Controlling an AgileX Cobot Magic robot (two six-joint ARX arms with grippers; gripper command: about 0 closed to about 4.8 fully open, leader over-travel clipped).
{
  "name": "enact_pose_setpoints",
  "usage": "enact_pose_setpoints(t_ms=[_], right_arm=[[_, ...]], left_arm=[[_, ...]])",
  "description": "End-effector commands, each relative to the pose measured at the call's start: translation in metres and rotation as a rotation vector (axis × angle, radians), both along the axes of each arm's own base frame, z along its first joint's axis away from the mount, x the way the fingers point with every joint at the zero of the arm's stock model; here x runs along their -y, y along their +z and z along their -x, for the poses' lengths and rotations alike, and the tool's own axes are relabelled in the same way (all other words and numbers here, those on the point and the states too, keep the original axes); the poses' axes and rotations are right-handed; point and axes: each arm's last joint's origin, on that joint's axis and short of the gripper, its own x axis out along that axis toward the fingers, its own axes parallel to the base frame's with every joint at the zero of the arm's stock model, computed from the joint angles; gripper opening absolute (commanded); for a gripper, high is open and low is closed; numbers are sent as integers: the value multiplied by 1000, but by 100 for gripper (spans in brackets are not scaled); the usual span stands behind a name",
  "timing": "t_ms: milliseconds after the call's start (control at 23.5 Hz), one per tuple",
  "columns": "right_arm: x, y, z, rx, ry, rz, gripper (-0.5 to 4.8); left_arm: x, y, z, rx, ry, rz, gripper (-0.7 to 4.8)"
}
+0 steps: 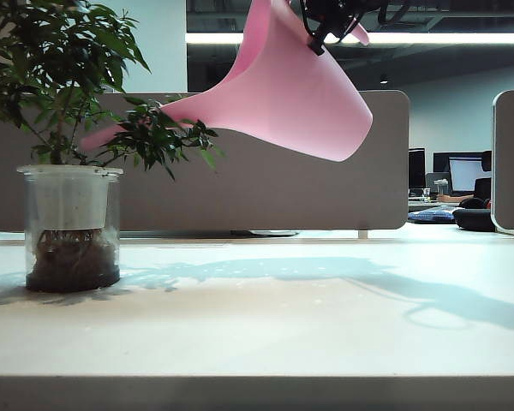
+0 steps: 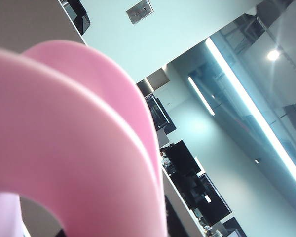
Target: Pick up the watering can from the table, water the potted plant, and put the can back.
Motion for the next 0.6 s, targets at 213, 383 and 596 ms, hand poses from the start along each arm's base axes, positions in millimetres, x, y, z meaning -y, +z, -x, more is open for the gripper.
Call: enact_pose_setpoints(t_ms=[213, 383, 596], right_arm=[[4, 18, 4, 63, -35, -93, 111], [14, 16, -1, -15, -87, -260, 112], [38, 4, -12, -197, -95, -490, 111]], left_arm=[[0, 2, 1, 11, -7, 6, -5], [0, 2, 1, 11, -7, 6, -5], [0, 2, 1, 11, -6, 6, -5]])
